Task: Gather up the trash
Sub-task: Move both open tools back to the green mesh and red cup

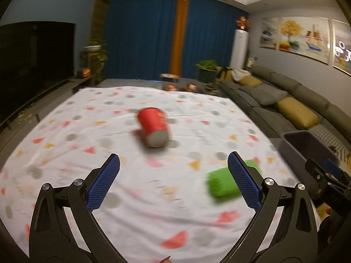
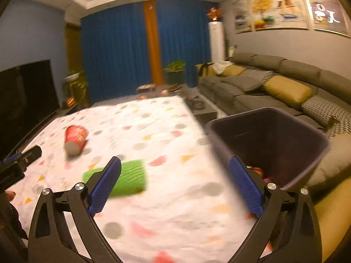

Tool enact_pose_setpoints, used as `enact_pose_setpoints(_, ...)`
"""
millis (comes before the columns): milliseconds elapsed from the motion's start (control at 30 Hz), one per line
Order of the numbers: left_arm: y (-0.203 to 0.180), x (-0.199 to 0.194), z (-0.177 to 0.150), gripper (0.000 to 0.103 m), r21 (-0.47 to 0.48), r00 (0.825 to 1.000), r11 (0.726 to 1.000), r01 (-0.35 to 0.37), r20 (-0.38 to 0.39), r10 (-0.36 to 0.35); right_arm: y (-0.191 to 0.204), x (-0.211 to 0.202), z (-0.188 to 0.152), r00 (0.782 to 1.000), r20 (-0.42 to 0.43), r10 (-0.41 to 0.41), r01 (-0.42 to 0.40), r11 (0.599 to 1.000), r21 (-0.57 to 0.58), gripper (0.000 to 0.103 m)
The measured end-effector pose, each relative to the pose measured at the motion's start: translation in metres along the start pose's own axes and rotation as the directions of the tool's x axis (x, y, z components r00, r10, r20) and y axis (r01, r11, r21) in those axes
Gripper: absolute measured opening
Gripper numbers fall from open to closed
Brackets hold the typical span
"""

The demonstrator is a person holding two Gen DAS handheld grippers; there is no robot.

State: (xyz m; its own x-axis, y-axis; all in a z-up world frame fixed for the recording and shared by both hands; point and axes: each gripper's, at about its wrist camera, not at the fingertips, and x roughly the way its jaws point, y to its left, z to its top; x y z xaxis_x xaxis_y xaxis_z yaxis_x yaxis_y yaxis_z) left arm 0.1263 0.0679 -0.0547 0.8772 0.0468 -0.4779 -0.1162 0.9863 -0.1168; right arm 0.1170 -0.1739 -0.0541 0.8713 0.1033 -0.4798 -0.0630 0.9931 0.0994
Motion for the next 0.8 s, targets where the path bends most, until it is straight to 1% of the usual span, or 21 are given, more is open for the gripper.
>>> enact_pose_setpoints(133,0.035,-0.012,0.004,0.097,-0.039,0.999,0.999,-0.037,0.02,0.038,0.037,0.022,-0.003,0.997,-0.066,0.042,-0.044,0.999,-0.03,0.095)
enact_pose_setpoints(233,0.057,-0.02,0.006,0.097,-0.062,0.998,0.997,-0.055,0.033,0.057,0.058,0.039,-0.007,0.992,-0.117,0.048,-0.055,0.997,-0.056,0.095)
enact_pose_setpoints(367,0.077,-0.025,0.008,0.097,-0.082,0.997,0.994,-0.07,0.039,0.073,0.081,0.059,-0.012,0.982,-0.182,0.057,-0.073,0.994,-0.085,0.095)
enact_pose_setpoints(433,0.086,-0.026,0.009,0.097,-0.093,0.996,0.993,-0.074,0.041,0.078,0.089,0.065,-0.014,0.978,-0.201,0.061,-0.081,0.993,-0.091,0.095)
enact_pose_setpoints(567,0.095,-0.025,0.008,0.097,-0.11,0.997,0.992,-0.069,0.035,0.073,0.108,0.072,-0.019,0.973,-0.224,0.053,-0.087,0.986,-0.145,0.095)
enact_pose_setpoints(633,0.097,-0.02,0.009,0.097,-0.112,0.997,0.991,-0.068,0.03,0.071,0.116,0.074,-0.022,0.975,-0.222,0.03,-0.071,0.981,-0.179,0.095)
enact_pose_setpoints(700,0.098,-0.018,0.009,0.097,-0.113,0.998,0.992,-0.062,0.025,0.065,0.12,0.077,-0.024,0.973,-0.23,0.023,-0.071,0.977,-0.2,0.089)
enact_pose_setpoints(767,0.098,-0.014,0.009,0.097,-0.112,0.998,0.992,-0.059,0.019,0.062,0.124,0.081,-0.026,0.97,-0.245,0.004,-0.061,0.973,-0.223,0.079)
enact_pose_setpoints(800,0.097,-0.012,0.009,0.097,-0.11,0.998,0.992,-0.055,0.015,0.057,0.126,0.084,-0.027,0.966,-0.257,-0.003,-0.059,0.971,-0.232,0.07)
